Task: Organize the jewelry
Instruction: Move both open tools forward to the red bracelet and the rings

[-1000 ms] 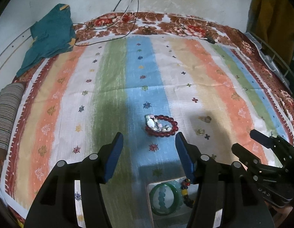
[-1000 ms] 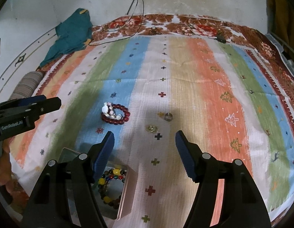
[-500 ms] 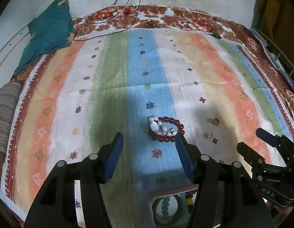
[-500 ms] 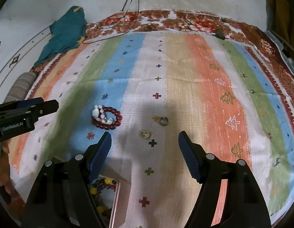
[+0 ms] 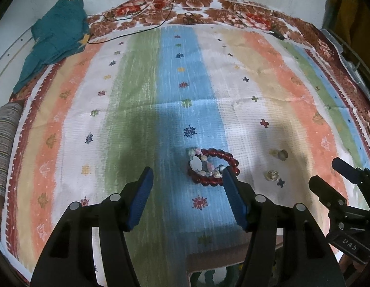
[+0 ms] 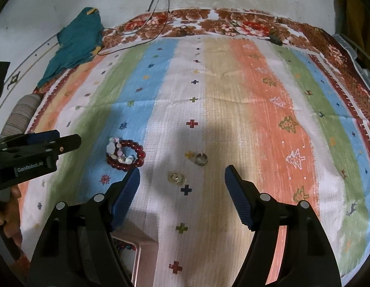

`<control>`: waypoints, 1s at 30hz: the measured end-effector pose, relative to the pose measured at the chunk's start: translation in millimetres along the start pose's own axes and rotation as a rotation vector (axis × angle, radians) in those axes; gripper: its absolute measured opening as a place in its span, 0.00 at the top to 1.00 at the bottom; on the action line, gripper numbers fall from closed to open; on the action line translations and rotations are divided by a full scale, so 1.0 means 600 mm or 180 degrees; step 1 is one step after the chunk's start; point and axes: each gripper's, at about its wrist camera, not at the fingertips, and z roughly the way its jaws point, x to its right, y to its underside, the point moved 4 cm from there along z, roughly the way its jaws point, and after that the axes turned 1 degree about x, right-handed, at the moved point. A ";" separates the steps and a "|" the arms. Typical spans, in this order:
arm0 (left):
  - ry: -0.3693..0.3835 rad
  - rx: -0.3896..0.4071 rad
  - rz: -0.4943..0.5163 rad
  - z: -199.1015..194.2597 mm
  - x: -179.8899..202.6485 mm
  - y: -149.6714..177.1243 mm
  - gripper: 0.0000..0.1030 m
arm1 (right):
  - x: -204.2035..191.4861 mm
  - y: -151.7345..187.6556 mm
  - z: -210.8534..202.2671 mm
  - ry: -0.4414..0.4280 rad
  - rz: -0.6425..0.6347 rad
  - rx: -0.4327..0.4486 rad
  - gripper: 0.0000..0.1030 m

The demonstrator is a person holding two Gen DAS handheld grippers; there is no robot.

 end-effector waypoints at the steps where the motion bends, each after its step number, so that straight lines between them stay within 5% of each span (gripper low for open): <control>1: -0.0009 -0.0011 0.0004 0.005 0.000 -0.001 0.42 | 0.000 0.000 0.005 0.0004 -0.0008 -0.0017 0.29; 30: 0.0153 -0.0370 0.0062 0.106 0.003 -0.017 0.41 | -0.004 0.007 0.117 0.0045 -0.0054 -0.0494 0.29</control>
